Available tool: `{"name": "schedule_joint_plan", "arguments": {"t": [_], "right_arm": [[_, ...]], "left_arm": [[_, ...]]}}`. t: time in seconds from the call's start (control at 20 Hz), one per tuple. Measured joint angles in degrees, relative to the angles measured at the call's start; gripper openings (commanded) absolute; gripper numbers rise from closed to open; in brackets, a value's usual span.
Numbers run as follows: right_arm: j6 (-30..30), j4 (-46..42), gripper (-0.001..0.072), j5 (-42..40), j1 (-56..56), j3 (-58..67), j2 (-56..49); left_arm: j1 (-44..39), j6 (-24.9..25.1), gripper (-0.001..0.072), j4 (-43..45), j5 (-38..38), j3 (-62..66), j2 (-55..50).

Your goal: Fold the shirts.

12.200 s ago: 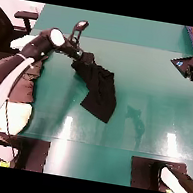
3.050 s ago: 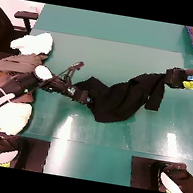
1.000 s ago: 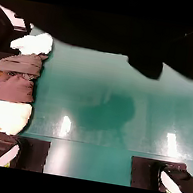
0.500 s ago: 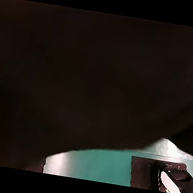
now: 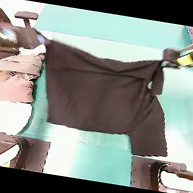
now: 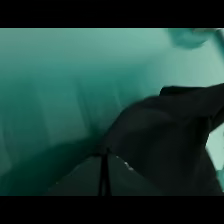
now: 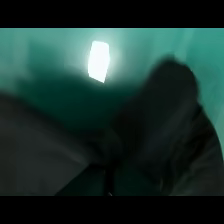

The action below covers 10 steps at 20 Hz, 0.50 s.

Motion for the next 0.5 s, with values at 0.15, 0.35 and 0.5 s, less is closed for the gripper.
{"name": "schedule_joint_plan", "arguments": {"t": [0.15, 0.35, 0.5], "right_arm": [[-2.6, 0.3, 0.002, -2.5, -1.2, 2.8, -11.4], [-4.0, 0.7, 0.0427, -7.2, -3.6, 11.1, -20.0], [-4.9, 4.7, 0.043, -10.2, -6.4, 13.5, -20.9]], "left_arm": [[0.0, 3.5, 0.0025, 0.5, 9.9, -7.0, -8.5], [0.0, 5.6, 0.0304, 0.7, 20.2, -5.3, -19.6], [0.2, 6.0, 0.0563, 0.8, 22.6, -1.0, -24.1]]}}
